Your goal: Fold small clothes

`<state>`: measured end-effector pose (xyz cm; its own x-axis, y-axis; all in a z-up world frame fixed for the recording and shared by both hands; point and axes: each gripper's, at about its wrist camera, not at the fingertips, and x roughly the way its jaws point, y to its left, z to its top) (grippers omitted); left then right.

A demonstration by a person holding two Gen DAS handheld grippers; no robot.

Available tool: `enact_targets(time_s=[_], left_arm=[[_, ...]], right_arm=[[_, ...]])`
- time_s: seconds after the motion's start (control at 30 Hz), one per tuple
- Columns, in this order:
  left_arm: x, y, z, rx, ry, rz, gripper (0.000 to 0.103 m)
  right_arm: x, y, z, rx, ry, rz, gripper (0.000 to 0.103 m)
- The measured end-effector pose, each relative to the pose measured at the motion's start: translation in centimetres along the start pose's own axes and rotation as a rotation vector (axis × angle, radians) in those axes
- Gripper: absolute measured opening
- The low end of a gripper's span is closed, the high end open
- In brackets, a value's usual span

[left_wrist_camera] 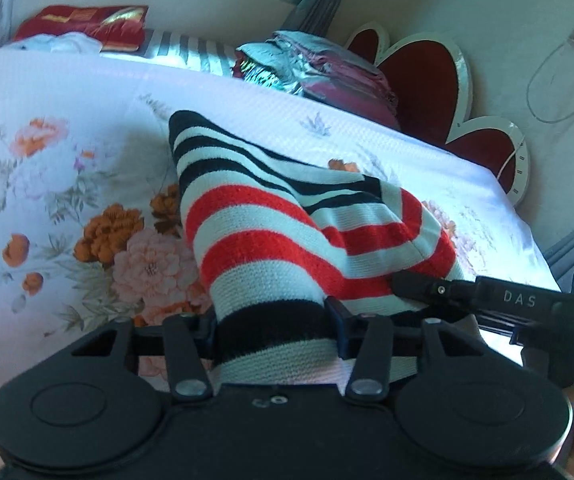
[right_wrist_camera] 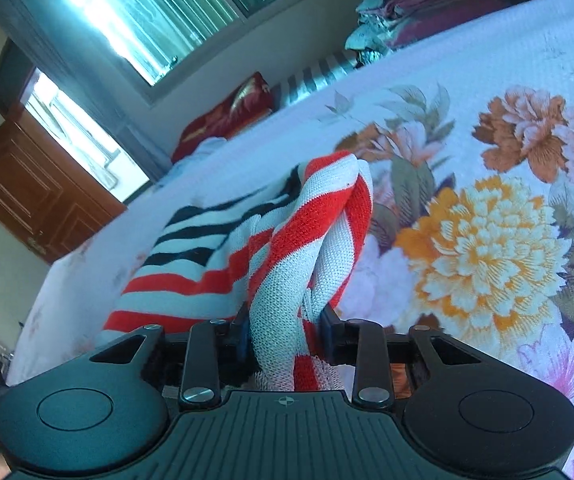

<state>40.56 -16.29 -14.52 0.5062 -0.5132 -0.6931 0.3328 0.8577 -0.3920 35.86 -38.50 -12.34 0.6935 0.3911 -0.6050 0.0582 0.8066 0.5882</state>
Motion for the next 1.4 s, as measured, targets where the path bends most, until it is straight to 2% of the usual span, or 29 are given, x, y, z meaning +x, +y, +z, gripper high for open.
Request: enact_targets(time_s=[0.23,0.47,0.73,0.87,1.0,1.1,1.23,1.4], left_arm=[[-3.9,1.3,0.7,0.009,-0.044,0.008,0.046],[-9.6,6.6,1.6,0.007,-0.091,0.039,0.046],[-15.8,18.7,2.5,-0.010,-0.113,0.018,0.046],[-18.4,24.9,3.2,-0.008,-0.114,0.036,0.046],[-19.6,29.8,3.9,-0.004,-0.109,0.060,0.046],[-19.6,32.6,4.1,0.001,-0.108,0.080,0.046],[-18.7,36.1,3.2,-0.033,-0.102,0.076,0.047],[-18.2,37.0,1.9,-0.006,-0.123,0.079,0.059]], right_arm=[[-0.2,4.9,-0.3,-0.024,-0.025,0.052,0.032],[2.5,12.2,-1.9,-0.037,-0.029,0.096,0.032],[9.0,24.1,-6.4,-0.046,-0.034,0.093,0.032],[13.5,29.8,-8.9,-0.045,-0.026,0.101,0.032],[18.1,33.9,-10.8,-0.029,-0.017,0.111,0.032],[21.5,35.2,-11.7,-0.031,0.011,0.107,0.032],[24.6,35.0,-12.3,-0.046,0.043,0.079,0.032],[25.8,33.3,-12.2,-0.058,0.077,0.051,0.033]])
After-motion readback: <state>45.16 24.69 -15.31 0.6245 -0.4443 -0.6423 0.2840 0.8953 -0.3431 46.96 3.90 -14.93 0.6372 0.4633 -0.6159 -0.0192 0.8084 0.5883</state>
